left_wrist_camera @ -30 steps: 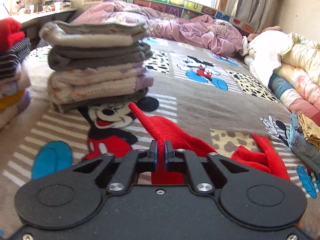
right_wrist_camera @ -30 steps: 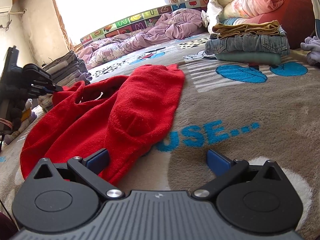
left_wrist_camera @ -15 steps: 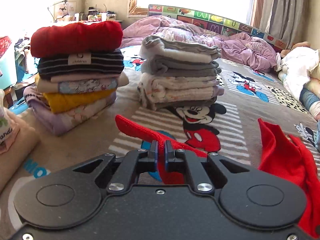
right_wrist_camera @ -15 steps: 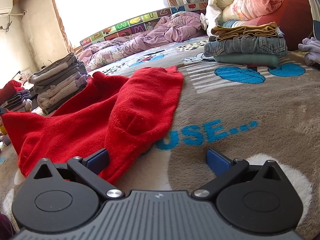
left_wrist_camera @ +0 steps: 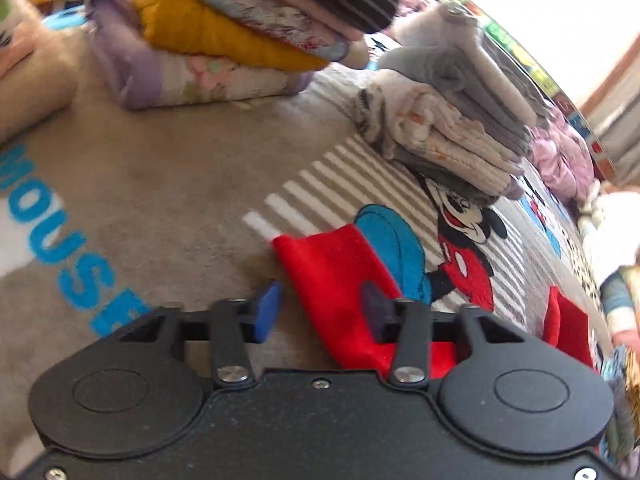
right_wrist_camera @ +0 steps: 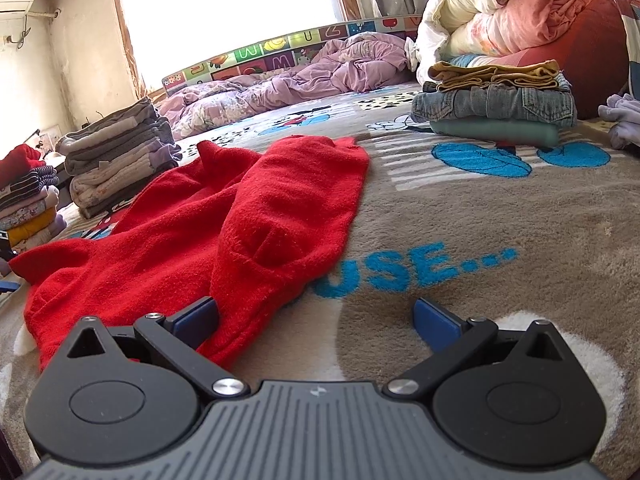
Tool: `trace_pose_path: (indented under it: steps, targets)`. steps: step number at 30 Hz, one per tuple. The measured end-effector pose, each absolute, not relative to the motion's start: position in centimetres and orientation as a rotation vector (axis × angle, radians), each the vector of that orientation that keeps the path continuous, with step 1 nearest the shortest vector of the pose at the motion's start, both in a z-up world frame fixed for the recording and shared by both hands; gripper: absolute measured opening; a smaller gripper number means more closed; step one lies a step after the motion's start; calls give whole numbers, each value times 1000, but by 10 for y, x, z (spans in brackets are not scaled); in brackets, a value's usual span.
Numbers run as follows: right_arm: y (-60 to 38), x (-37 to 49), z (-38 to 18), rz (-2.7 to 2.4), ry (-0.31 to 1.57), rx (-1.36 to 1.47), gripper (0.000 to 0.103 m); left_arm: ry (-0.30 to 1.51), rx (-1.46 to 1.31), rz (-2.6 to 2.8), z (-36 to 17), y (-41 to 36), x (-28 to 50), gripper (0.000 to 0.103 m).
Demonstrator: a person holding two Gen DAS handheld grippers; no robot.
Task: Fold clothes
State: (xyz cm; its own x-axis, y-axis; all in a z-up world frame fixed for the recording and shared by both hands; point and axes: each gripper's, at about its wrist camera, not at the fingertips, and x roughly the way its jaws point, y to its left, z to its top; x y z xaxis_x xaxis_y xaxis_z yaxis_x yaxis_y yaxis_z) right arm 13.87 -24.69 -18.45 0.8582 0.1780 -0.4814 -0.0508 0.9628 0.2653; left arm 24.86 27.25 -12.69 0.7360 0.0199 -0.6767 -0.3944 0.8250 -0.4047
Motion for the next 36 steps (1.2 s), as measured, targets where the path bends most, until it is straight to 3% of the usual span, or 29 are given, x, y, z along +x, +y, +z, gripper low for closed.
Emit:
trace_pose_path:
  steps: [3, 5, 6, 7, 8, 9, 18, 20, 22, 24, 28, 32, 36]
  targets:
    - [-247, 139, -185, 120, 523, 244, 103, 569, -321, 198, -95, 253, 255, 1]
    - [-246, 139, -186, 120, 520, 242, 103, 472, -298, 172, -83, 252, 256, 3]
    - [-246, 139, -186, 119, 518, 239, 103, 484, -281, 193, -86, 251, 261, 9]
    - [-245, 139, -186, 118, 517, 234, 103, 502, -266, 214, -90, 250, 267, 30]
    - [-244, 139, -186, 116, 516, 228, 103, 570, -256, 238, -98, 250, 275, 43]
    - [-243, 139, -187, 115, 516, 223, 103, 599, -244, 259, -104, 249, 274, 49]
    - [-244, 139, -187, 116, 514, 225, 103, 654, -434, 250, -118, 214, 210, 50]
    - [-244, 139, -186, 117, 514, 227, 103, 646, -529, 222, -113, 200, 201, 55]
    - [-245, 139, -186, 121, 516, 233, 103, 645, -640, 176, -106, 181, 201, 69]
    - [-247, 138, -185, 128, 520, 248, 103, 653, -726, 122, -99, 157, 204, 73]
    - [-266, 137, -178, 175, 534, 400, 103, 670, -734, -26, -98, 94, 218, 82]
    - [-295, 143, -172, 221, 558, 594, 100, 705, -660, -107, -134, 47, 224, 83]
    - [-320, 183, -170, 220, 602, 693, 95, 682, -464, -94, -146, 18, 220, 88]
